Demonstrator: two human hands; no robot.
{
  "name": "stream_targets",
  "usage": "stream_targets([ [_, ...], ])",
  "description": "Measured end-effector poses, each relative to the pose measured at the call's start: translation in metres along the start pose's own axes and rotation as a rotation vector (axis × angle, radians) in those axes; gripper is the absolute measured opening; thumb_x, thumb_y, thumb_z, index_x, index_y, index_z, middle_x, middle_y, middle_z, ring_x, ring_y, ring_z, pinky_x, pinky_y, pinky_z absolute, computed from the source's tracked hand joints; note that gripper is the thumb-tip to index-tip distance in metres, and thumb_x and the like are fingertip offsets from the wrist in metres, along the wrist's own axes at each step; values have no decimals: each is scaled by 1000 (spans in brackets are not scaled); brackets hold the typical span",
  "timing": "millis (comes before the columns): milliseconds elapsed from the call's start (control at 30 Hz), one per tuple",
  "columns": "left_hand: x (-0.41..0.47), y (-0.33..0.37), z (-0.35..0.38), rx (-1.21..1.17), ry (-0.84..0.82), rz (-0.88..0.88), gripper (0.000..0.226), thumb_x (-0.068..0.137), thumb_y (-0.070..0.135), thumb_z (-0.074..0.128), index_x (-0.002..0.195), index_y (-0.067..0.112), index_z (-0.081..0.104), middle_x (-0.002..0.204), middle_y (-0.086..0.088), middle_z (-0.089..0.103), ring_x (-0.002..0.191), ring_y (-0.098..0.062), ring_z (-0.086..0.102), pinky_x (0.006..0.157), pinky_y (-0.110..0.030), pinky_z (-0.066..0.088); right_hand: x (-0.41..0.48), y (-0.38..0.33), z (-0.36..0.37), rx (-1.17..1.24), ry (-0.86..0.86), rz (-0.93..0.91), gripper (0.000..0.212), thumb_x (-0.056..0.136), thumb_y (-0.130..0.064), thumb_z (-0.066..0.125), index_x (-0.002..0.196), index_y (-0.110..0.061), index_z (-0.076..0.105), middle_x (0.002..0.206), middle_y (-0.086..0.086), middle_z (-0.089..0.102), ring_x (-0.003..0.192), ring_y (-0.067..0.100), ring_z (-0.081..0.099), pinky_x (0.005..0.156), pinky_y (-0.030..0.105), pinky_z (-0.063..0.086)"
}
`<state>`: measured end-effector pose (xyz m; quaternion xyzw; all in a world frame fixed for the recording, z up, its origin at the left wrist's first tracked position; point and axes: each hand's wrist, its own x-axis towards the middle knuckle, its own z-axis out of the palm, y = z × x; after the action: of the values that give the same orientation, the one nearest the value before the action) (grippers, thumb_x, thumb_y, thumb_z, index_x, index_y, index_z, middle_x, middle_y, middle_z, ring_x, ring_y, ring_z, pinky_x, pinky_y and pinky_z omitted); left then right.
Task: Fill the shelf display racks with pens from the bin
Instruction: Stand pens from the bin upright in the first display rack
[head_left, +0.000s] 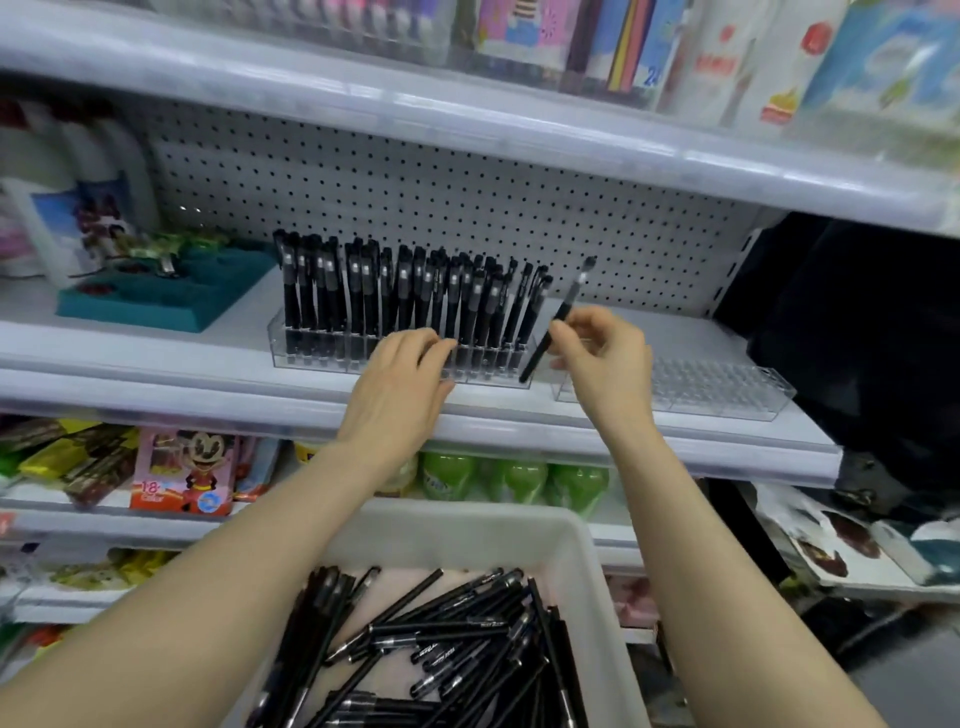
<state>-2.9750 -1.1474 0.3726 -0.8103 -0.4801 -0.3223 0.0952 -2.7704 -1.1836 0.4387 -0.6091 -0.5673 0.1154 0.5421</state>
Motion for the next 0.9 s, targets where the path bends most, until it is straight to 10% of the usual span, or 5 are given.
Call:
stream_targets([
  [900, 0, -16, 20, 34, 18, 17, 48, 93, 21, 59, 138, 6, 49, 136, -11, 48, 125, -30, 42, 109, -41, 37, 25, 22, 61, -328, -6, 34, 26, 95, -24, 61, 110, -6, 70, 102, 12, 69, 89, 28, 61, 80, 31, 44],
])
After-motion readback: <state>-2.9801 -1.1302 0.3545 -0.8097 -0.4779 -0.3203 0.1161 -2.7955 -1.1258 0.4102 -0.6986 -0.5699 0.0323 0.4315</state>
